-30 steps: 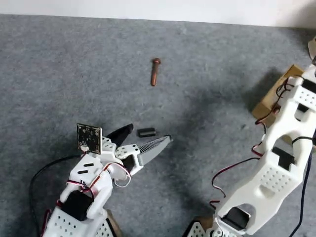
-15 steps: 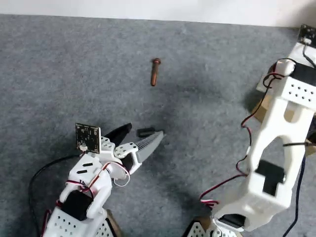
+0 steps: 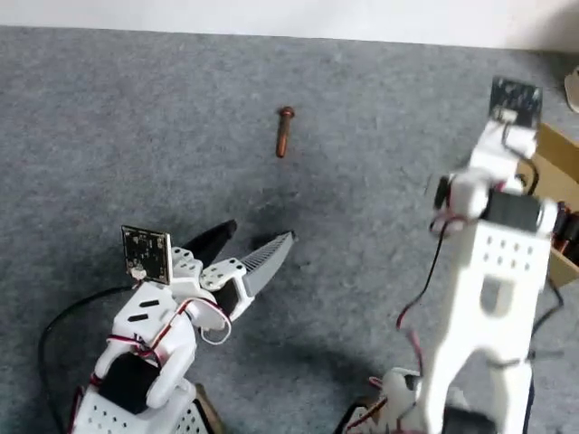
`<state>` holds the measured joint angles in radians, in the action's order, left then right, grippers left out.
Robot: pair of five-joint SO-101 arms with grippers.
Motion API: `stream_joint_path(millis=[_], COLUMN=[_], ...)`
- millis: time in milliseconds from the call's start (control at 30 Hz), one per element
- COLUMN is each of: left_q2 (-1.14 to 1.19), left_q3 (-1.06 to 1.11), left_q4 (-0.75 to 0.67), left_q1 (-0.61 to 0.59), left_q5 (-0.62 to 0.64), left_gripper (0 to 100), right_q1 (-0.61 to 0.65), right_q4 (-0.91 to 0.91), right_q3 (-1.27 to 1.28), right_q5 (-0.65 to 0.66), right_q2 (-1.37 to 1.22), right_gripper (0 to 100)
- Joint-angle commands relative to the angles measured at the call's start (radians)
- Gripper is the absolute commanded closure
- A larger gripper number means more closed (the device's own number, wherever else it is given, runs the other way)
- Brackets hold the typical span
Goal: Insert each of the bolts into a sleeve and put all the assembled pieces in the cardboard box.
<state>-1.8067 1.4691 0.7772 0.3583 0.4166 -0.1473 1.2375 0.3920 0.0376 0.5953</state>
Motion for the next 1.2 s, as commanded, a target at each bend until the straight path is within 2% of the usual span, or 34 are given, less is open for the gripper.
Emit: stream_joint_path(millis=[0,267,433,900,1167], left_q2=[-0.002,0.082,0.340,0.872,1.353], left_q3=[-0.054,-0.101,-0.213,-0.550,-0.865], left_q4=[0.003,0.008,0.006,0.000,0.006], left_q1=[-0.001,0.015,0.013,0.021,0.012], left_q5=[-0.002,-0.035,-0.048,-0.052,-0.120], left_gripper=[70,70,70,70,70], right_q1=[0.027,0.027,0.028,0.064,0.081], right_q4=[-0.067,-0.162,-0.216,-0.283,-0.286], right_q3=[0.151,0.452,0.564,0.693,0.760], right_q5=[-0.002,-0.003,-0.061,-0.086,-0.084], right_q2=[0.202,0.412,0.475,0.579,0.687], right_gripper=[95.0,95.0,95.0,95.0,95.0])
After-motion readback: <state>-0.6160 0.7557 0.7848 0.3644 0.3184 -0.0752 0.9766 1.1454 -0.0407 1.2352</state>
